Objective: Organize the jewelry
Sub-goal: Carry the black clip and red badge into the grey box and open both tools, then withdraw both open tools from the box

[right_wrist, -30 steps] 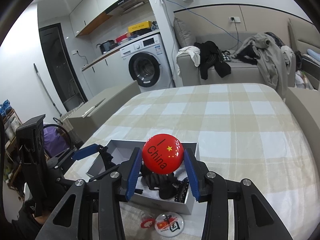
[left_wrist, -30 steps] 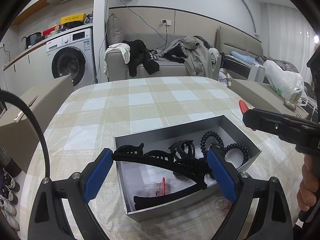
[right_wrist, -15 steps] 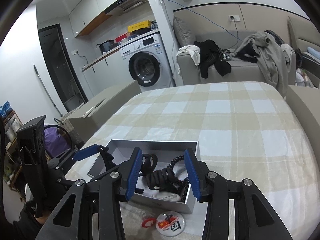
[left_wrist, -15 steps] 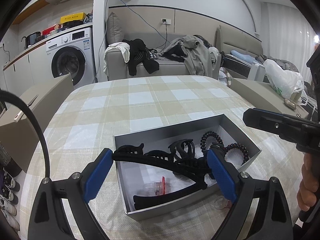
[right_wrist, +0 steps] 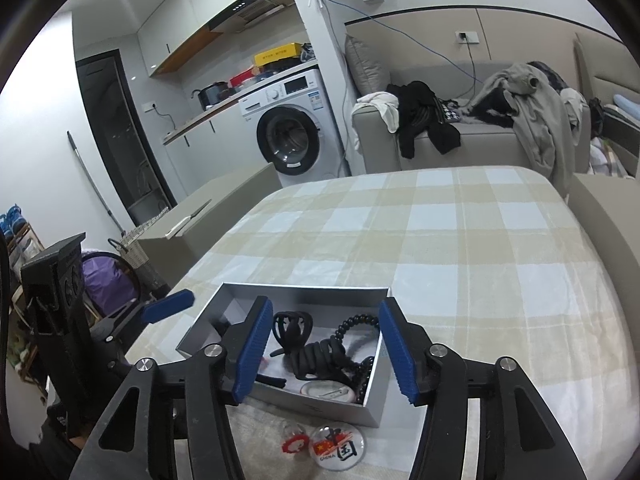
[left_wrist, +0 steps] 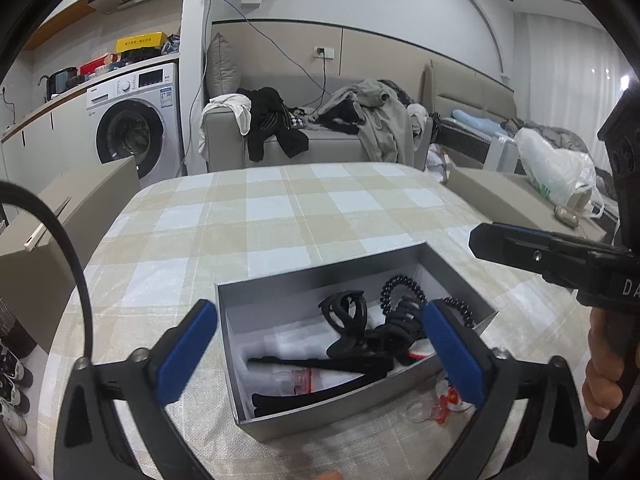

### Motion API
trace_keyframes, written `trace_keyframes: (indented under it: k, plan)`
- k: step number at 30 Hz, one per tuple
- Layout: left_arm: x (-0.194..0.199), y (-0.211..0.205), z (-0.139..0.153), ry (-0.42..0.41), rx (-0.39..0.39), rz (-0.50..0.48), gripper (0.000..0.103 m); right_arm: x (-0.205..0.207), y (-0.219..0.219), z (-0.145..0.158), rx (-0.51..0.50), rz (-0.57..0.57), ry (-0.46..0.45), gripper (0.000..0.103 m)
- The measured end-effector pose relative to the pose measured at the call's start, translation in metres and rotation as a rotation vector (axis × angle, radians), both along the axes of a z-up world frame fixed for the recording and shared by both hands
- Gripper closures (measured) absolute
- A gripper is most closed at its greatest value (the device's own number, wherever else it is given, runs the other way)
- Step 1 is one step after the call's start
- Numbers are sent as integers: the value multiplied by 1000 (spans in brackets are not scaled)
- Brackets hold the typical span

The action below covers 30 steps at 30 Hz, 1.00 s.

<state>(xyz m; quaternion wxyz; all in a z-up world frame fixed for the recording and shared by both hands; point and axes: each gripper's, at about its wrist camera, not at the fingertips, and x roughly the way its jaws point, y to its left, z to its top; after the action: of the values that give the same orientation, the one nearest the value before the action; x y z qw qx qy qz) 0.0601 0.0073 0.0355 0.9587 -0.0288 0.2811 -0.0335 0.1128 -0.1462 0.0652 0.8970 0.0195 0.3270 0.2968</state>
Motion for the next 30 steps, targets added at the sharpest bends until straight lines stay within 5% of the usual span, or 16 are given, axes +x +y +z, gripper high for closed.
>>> trace_keyframes:
  k: [4,8,12,19,30]
  plan:
    - [-4,2,12,-20,-31,-12,1,-4,-6,10,4,-3,-14,31]
    - [-7,-2,18,-15,-33,-21,1,-13,-9,8,-44,20,-11,6]
    - [-12,-7,13,25,-2,-39,1,-26,-15,-2,-123,39,-11,0]
    - [-31,-18,-12,91,-10,-66,1,-34,-25,-32,-147,16,68,0]
    - [-34,-23,-32,96,28,-41,1,-40,-18,-53,-195,18,65,0]
